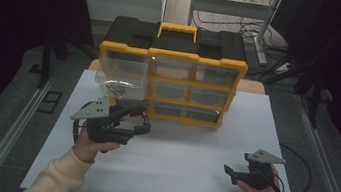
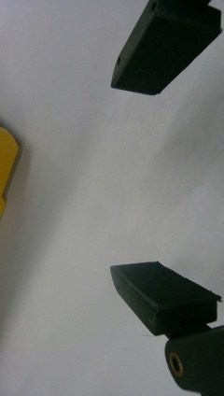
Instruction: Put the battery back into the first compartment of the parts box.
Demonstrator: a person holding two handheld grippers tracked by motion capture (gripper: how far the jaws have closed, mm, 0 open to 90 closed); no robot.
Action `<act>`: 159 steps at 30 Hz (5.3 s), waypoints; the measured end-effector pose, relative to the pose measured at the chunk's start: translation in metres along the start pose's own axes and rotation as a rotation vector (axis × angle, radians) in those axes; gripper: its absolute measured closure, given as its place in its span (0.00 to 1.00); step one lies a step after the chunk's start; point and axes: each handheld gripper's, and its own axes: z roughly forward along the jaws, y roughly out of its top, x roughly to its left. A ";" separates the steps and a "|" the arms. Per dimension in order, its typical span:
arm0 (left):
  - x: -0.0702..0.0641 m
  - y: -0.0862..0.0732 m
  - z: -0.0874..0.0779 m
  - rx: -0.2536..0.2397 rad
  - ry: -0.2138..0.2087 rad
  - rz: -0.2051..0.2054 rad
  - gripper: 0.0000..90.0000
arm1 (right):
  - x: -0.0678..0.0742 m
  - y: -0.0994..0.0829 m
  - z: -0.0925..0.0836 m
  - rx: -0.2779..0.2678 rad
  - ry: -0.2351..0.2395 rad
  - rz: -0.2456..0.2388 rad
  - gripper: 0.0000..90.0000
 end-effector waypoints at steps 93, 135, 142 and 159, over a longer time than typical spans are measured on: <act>0.025 0.103 -0.017 -0.037 0.289 0.031 0.46 | -0.001 0.000 -0.001 -0.002 -0.002 0.003 0.11; 0.051 0.101 -0.021 0.000 0.531 -0.019 0.40 | -0.001 0.000 0.000 0.000 0.000 0.004 0.11; 0.048 0.100 -0.025 -0.021 0.453 -0.010 0.27 | -0.001 0.000 0.000 0.001 0.000 0.002 0.11; 0.022 0.085 -0.032 0.018 0.189 -0.014 0.25 | 0.000 0.000 0.000 0.001 0.000 0.001 0.11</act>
